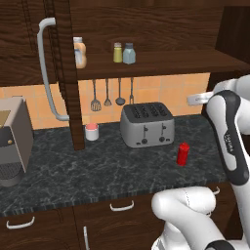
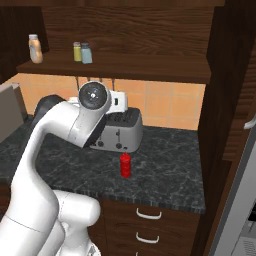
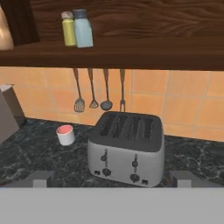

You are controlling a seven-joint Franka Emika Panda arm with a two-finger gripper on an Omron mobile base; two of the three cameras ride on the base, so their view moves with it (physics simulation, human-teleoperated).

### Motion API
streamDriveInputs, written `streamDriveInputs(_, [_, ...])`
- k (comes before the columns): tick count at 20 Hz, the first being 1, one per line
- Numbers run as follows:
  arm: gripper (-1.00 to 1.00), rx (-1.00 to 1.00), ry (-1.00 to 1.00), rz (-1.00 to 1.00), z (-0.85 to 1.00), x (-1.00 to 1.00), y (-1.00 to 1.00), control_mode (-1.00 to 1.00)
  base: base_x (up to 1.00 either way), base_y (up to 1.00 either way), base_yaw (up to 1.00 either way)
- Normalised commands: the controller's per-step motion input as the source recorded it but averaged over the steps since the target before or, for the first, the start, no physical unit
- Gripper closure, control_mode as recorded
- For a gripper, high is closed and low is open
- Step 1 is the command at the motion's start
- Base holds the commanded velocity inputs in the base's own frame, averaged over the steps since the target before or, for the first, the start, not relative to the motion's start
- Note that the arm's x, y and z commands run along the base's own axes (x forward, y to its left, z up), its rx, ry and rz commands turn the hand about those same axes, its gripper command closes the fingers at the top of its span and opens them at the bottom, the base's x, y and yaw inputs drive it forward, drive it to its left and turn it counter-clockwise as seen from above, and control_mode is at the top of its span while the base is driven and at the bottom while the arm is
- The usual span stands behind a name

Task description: Put the shaker and condiment bottle from the counter next to their counterparts in the cabinet.

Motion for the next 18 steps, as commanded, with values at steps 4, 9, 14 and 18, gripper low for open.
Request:
streamDriveInputs(4, [-1.00, 0.00, 0.02, 0.00, -0.25, 0.03, -0.12, -1.00, 0.00, 0.00, 0.00])
streamDriveInputs(9, [-1.00, -0.02, 0.05, 0.00, -0.53, 0.08, -0.15, -1.00, 0.00, 0.00, 0.00])
streamDriveInputs(14, [-1.00, 0.00, 0.01, 0.00, -0.36, 0.00, -0.34, -1.00, 0.00, 0.00, 0.00])
streamDriveInputs(18, [-1.00, -0.07, 0.17, 0.00, -0.62, 0.01, -0.03, -1.00, 0.00, 0.00, 0.00])
